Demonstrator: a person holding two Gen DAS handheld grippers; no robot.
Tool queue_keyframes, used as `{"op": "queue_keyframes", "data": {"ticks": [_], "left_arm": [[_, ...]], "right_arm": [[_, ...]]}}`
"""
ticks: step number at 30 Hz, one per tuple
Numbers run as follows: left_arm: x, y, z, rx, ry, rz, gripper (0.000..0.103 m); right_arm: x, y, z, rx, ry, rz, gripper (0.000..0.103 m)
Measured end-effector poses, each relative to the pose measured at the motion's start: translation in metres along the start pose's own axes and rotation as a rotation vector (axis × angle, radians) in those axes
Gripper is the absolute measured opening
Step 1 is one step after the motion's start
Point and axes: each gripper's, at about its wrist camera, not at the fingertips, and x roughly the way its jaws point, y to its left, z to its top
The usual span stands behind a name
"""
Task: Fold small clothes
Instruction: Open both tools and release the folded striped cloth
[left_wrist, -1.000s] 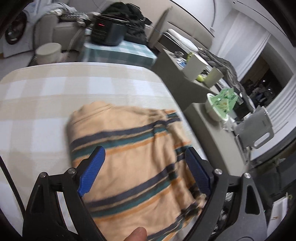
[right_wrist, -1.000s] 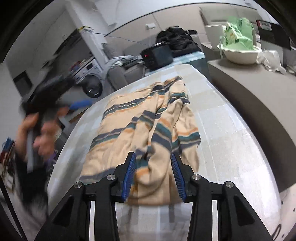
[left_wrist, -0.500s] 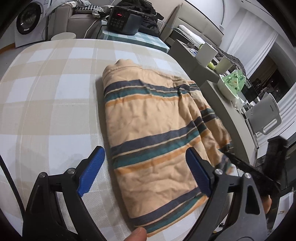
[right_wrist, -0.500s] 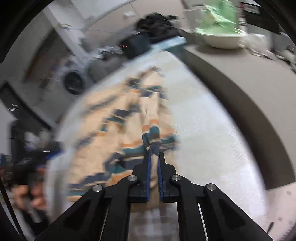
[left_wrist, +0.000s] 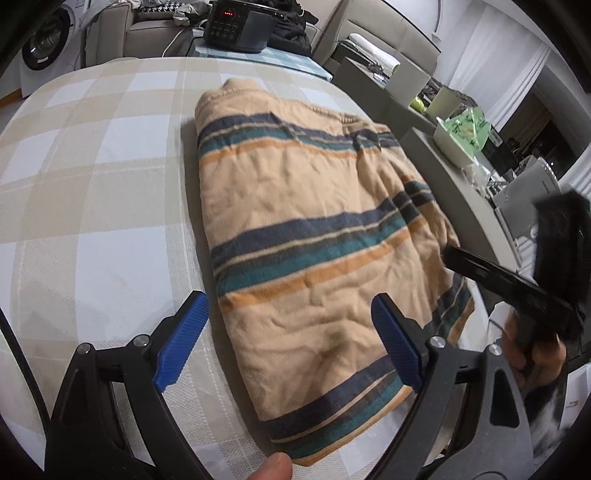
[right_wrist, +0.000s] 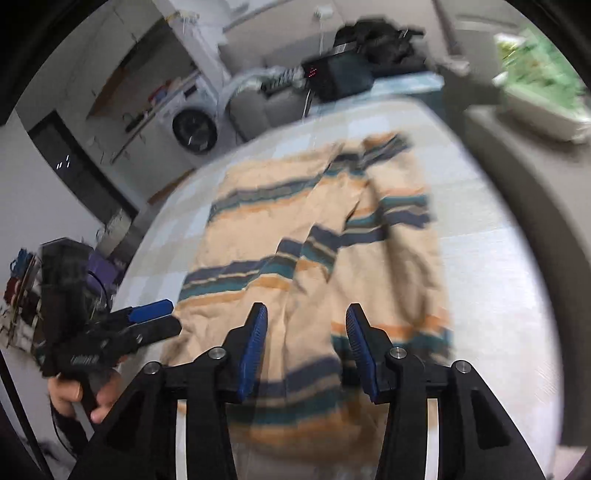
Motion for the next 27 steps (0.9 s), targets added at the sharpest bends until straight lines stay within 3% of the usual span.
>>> {"op": "queue_keyframes", "data": {"ticks": [1,2,3,4,8,11,13,16,18,24,27], "left_arm": [[0.002,0.0,-0.002,0.0,0.003,0.002,0.088],[0.004,0.001,-0.004,-0.003,0.008,0.001,0.088],[0.006,0.002,-0.005,-0.006,0.013,-0.001,0.088],[0.007,0.003,-0.006,-0.009,0.021,-0.004,0.088],[0.007,0.005,-0.007,-0.006,0.017,0.003,0.088],[0.004,0.007,-0.008,-0.006,0.006,0.004,0.088],[0.004,0.007,-0.009,-0.007,0.008,0.003,0.089],[0.007,0.005,-0.011,-0.008,0.018,0.008,0.089],[0.006,0.003,-0.013,-0.003,0.023,0.003,0.089],[0.009,-0.01,-0.02,0.02,0.049,-0.037,0.089],[0.01,-0.016,-0.024,0.035,0.053,-0.041,0.093]], "right_arm": [[0.011,-0.002,0.001,0.006,0.027,-0.001,0.036],[0.019,-0.004,0.001,0.014,0.054,-0.009,0.018],[0.022,-0.006,0.002,0.024,0.06,-0.009,0.007],[0.02,-0.007,0.003,0.032,0.053,0.002,0.006],[-0.037,0.004,-0.006,0.002,-0.113,-0.017,0.004],[-0.049,-0.004,-0.028,0.034,-0.098,-0.116,0.004],[-0.034,-0.018,-0.039,0.059,-0.036,-0.177,0.007],[-0.032,-0.032,-0.044,0.118,-0.015,-0.125,0.018],[-0.048,-0.03,-0.046,0.092,-0.032,-0.102,0.046],[-0.064,-0.021,-0.054,-0.02,0.026,-0.036,0.047],[-0.059,-0.02,-0.059,-0.08,0.051,-0.044,0.046]]}}
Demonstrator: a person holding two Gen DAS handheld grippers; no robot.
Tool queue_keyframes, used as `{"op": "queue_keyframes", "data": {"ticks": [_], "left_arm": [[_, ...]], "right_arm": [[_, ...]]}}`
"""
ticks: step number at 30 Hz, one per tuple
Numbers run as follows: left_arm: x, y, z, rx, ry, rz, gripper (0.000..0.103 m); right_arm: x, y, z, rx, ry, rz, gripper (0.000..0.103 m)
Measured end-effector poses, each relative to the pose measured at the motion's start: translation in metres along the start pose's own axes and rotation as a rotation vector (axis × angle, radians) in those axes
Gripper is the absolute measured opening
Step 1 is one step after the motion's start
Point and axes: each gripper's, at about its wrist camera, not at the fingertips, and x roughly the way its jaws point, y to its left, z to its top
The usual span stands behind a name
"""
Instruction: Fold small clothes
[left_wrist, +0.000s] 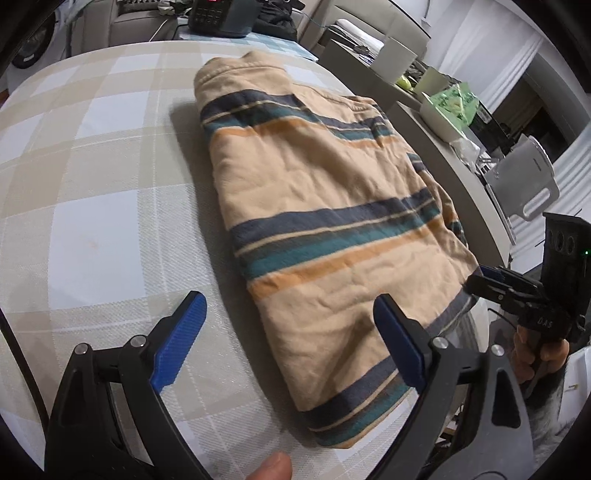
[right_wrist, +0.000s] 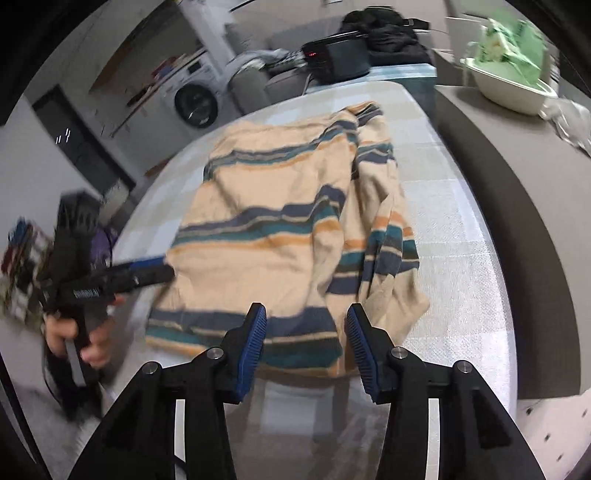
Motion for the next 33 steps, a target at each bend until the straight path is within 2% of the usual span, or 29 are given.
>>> {"op": "queue_keyframes", "data": {"ticks": [2,4,5,8,9,12,14,19,22,25,27,33], "left_arm": [[0.001,-0.005,-0.002,0.012,0.005,0.004,0.095],[0.0,-0.006,-0.002,0.01,0.011,0.007,0.095],[-0.001,-0.007,-0.003,0.005,0.006,0.013,0.095],[-0.01,-0.007,-0.005,-0.006,-0.021,0.031,0.095],[-0.013,-0.006,-0.005,-0.009,-0.028,0.032,0.095],[-0.019,-0.002,-0.007,-0.02,-0.039,0.033,0.095],[-0.021,0.0,-0.007,-0.025,-0.037,0.039,0.095],[-0.02,-0.001,-0.006,-0.02,-0.035,0.035,0.095],[-0.018,-0.006,-0.006,-0.009,-0.032,0.039,0.095],[-0.016,-0.009,-0.006,-0.005,-0.031,0.038,0.095],[-0.015,-0.011,-0.005,-0.001,-0.032,0.036,0.095],[-0.011,-0.012,-0.005,0.005,-0.028,0.001,0.095]], "right_arm": [[0.007,0.0,-0.006,-0.019,0.018,-0.021,0.038],[0.008,0.001,-0.002,-0.027,0.024,-0.038,0.014],[0.006,0.002,0.001,-0.026,0.026,-0.013,0.008],[-0.014,0.001,0.0,-0.012,0.001,0.031,0.008],[-0.017,0.0,-0.002,-0.029,-0.001,0.013,0.01],[-0.016,-0.011,-0.016,-0.022,0.073,-0.025,0.018],[-0.023,-0.021,-0.022,0.037,0.049,0.016,0.018],[-0.033,-0.055,-0.02,0.236,-0.05,0.011,0.018],[-0.027,-0.057,-0.008,0.261,-0.05,-0.003,0.018],[-0.015,-0.046,0.006,0.233,-0.008,0.008,0.021],[-0.004,-0.039,0.01,0.224,0.04,-0.015,0.027],[0.026,-0.031,0.024,0.241,0.171,-0.106,0.031]]}}
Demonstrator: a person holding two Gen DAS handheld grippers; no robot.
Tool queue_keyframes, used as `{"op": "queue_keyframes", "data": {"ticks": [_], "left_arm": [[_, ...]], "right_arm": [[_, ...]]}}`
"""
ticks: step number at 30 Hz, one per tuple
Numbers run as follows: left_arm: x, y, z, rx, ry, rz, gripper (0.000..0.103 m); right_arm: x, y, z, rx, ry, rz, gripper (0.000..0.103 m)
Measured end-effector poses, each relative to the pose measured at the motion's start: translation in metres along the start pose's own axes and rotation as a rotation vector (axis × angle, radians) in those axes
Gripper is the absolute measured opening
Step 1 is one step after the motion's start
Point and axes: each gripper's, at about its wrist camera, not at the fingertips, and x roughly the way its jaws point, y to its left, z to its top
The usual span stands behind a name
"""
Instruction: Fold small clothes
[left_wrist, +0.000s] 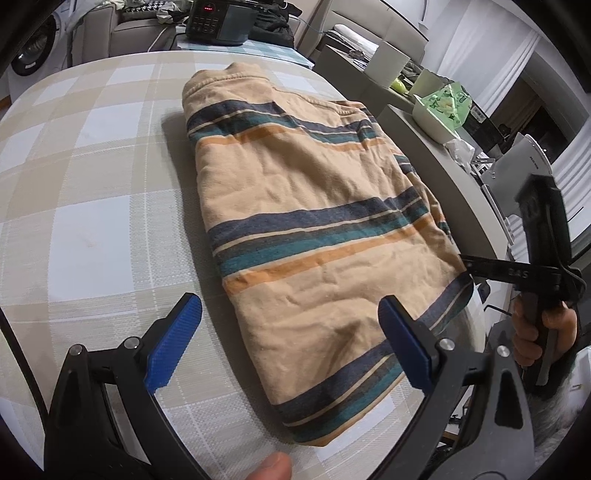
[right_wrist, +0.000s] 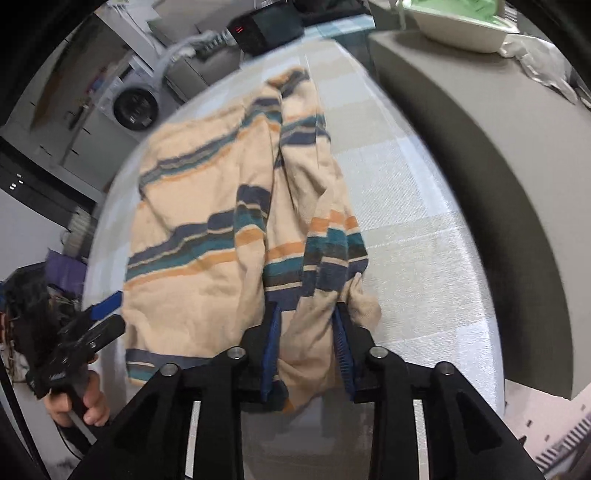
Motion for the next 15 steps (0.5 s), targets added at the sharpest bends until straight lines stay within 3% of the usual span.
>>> {"op": "queue_keyframes", "data": {"ticks": [4,6,10,15], "left_arm": [[0.001,0.004,0.0,-0.011,0.0,-0.013,0.095],[0.001,0.006,-0.001,-0.015,-0.001,-0.021,0.095],[0.0,0.013,-0.002,-0.029,-0.009,-0.026,0.095],[-0.005,0.016,-0.004,-0.032,-0.019,-0.024,0.095]], "right_arm": [[0.0,0.011,-0.002,-0.07,0.035,-0.078,0.031],[-0.005,0.014,-0.007,-0.097,0.033,-0.095,0.019],[-0.011,0.017,-0.011,-0.145,0.025,-0.098,0.009],[-0.027,0.008,-0.02,-0.178,-0.011,-0.072,0.007]]}}
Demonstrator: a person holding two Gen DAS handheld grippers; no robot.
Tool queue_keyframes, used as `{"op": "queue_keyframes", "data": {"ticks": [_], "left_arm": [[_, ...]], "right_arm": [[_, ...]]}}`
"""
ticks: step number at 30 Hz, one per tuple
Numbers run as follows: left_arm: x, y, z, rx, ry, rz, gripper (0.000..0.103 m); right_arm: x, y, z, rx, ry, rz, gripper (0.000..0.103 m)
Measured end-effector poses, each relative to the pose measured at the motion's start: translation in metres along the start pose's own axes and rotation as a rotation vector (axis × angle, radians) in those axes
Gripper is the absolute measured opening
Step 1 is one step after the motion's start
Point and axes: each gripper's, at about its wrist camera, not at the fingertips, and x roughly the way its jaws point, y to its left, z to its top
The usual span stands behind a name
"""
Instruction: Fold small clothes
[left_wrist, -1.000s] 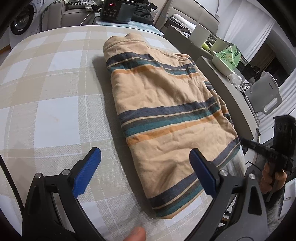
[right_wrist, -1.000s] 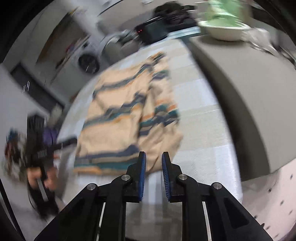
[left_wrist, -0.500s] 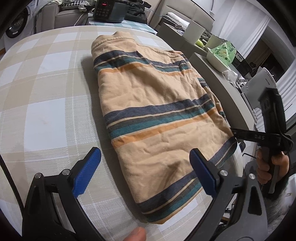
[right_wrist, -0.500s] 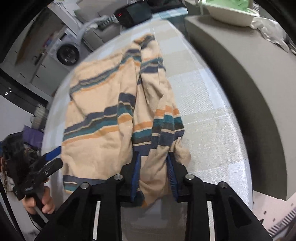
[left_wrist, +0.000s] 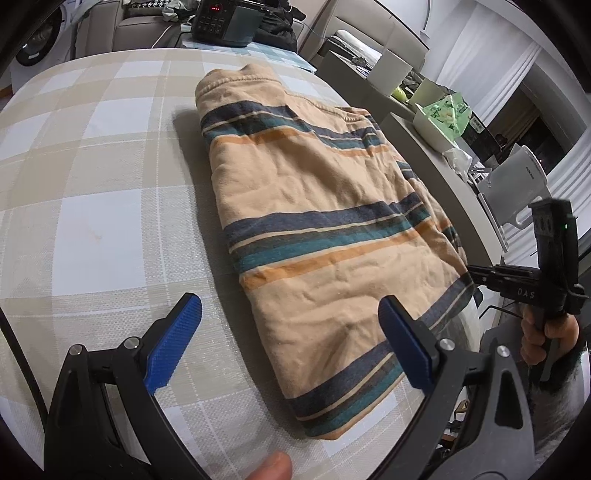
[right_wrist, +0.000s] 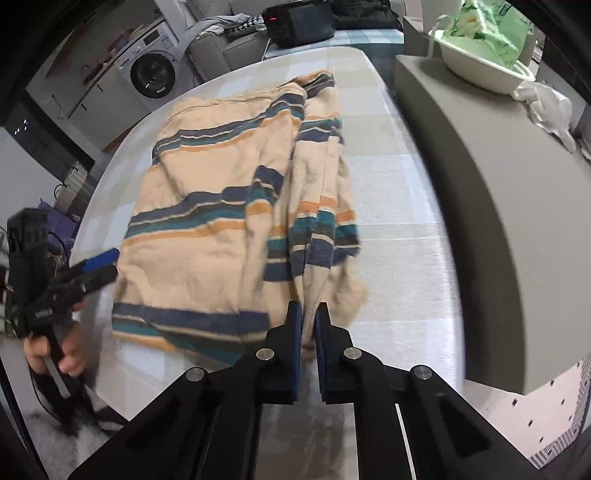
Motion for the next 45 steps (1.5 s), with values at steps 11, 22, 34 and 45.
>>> {"op": "queue_keyframes", "data": {"ticks": [11,22,34,45], "left_arm": [[0.001,-0.005,0.0,0.005,0.006,-0.005,0.095],[0.009,-0.008,-0.003,0.005,0.035,0.005,0.095],[0.016,0.017,0.011,-0.169,-0.001,-0.14,0.082],[0.014,0.042,0.016,-0.249,-0.061,-0.189,0.01]], "right_arm": [[-0.006,-0.022,-0.01,0.096,0.012,0.106,0.019],[-0.003,-0.021,-0.016,0.1,-0.021,0.102,0.006],[-0.006,-0.033,-0.011,0.101,-0.202,0.073,0.055],[0.047,-0.001,0.001,0.129,-0.147,0.213,0.015]]}}
